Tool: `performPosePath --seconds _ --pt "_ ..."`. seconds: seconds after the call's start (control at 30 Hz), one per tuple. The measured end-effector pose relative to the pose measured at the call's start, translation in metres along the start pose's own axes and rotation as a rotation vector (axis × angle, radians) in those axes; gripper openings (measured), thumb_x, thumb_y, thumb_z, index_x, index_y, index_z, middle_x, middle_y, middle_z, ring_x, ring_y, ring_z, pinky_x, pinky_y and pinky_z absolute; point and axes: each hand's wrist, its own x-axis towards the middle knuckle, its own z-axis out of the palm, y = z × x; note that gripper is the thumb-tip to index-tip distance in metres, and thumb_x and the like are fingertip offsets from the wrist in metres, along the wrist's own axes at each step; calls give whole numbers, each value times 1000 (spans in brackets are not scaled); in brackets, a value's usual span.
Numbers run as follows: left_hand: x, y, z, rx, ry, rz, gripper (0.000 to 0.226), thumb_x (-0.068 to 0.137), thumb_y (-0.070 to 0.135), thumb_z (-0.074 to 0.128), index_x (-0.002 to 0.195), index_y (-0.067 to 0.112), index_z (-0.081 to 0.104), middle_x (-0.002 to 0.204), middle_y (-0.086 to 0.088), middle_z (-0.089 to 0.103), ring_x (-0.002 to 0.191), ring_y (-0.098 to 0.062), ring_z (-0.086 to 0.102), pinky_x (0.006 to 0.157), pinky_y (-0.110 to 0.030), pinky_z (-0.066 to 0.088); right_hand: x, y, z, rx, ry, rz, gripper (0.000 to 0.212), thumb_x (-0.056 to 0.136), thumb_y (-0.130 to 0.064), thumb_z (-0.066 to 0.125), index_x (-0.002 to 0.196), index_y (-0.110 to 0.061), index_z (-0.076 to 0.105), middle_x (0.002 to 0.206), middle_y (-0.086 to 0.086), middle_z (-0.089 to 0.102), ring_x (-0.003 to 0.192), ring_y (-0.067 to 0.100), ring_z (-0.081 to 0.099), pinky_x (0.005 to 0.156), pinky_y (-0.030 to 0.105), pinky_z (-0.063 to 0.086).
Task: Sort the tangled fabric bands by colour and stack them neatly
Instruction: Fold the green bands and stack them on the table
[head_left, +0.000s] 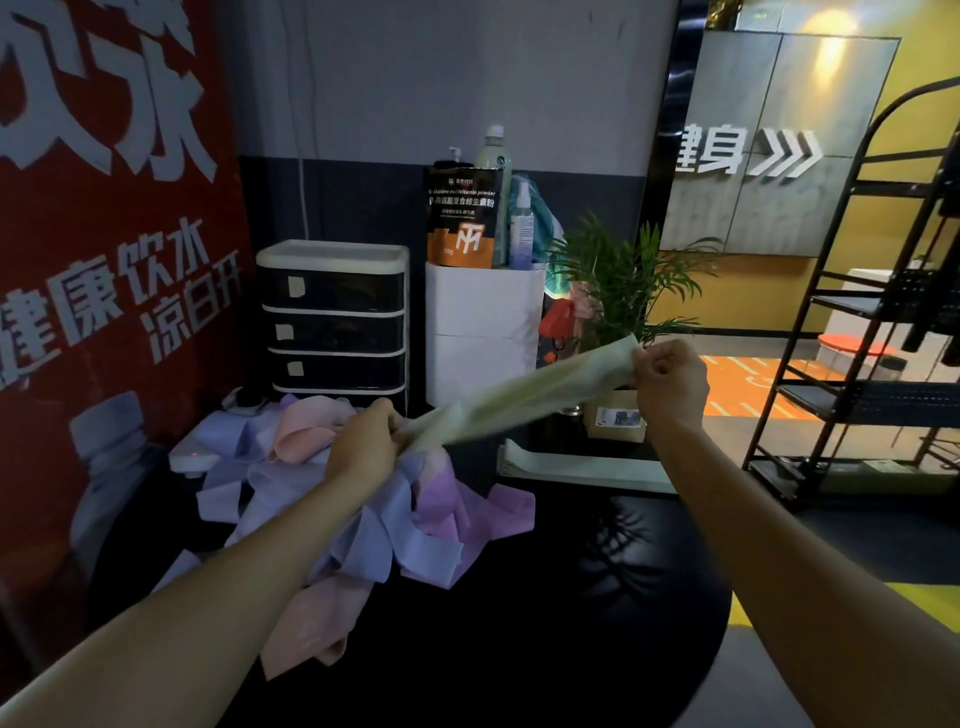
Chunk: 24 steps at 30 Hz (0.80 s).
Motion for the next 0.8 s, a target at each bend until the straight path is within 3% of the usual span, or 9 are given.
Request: performPosePath --seconds 0.1,0.2,0.27,0.3,0.4,0.53,0.63,0.73,0.8 --pt "3 1 -2 -188 -99 -69 33 83 14 70 68 17 41 65 2 48 62 -15 47 53 -19 42 -2 5 0 14 -34 -26 11 93 -17 56 87 -8 52 85 8 57 80 23 54 68 33 42" --pt "6 3 -3 -434 -138 -155 29 79 1 71 70 15 48 68 -4 52 64 -20 51 65 -33 52 -5 6 1 105 -91 -43 17 94 -21 53 85 -7 51 78 7 54 76 24 53 67 34 42" --pt "3 8 -5 -516 -129 -166 28 79 -8 67 72 14 52 72 -6 55 65 -20 53 56 -20 52 -7 6 -1 184 -125 -13 26 96 -27 50 79 -6 52 72 6 51 72 23 50 67 35 41" --pt "3 8 -5 -557 -124 -168 26 79 -11 66 73 13 55 75 -8 58 70 -23 58 62 -20 54 -7 7 -1 183 -141 -5 31 96 -28 49 76 -5 53 69 6 49 69 21 47 65 34 38" --pt "2 7 -9 -659 -138 -210 22 78 -14 64 76 8 61 80 -15 64 91 -33 62 90 -41 52 -7 14 -3 50 -224 -32 22 90 -18 59 70 -8 55 68 6 51 70 23 49 66 38 42" --pt "-1 7 -7 -710 -139 -207 6 80 -1 68 79 4 65 83 -19 65 67 -19 64 55 -19 52 -9 20 -4 -90 -314 -55 18 80 6 60 80 -12 61 83 5 59 83 23 55 76 37 47" --pt "0 6 -5 -775 -103 -215 17 80 18 72 76 2 68 79 -20 68 68 -18 65 69 -25 55 -12 21 -4 -127 -370 -72 24 80 10 56 89 -11 62 94 7 58 90 24 54 78 38 47" --pt "-1 8 -4 -674 -40 -156 11 81 6 70 71 8 66 66 -5 65 56 -7 61 52 -11 48 -8 28 -5 -162 -394 -51 31 80 7 62 106 -10 63 112 12 57 99 29 57 77 39 50" --pt "0 9 -2 -650 -15 -138 17 78 -3 70 74 12 63 73 -1 63 62 -7 59 53 -9 48 -6 36 -7 -151 -374 25 35 78 3 68 110 -10 62 118 16 54 99 33 58 75 37 50"
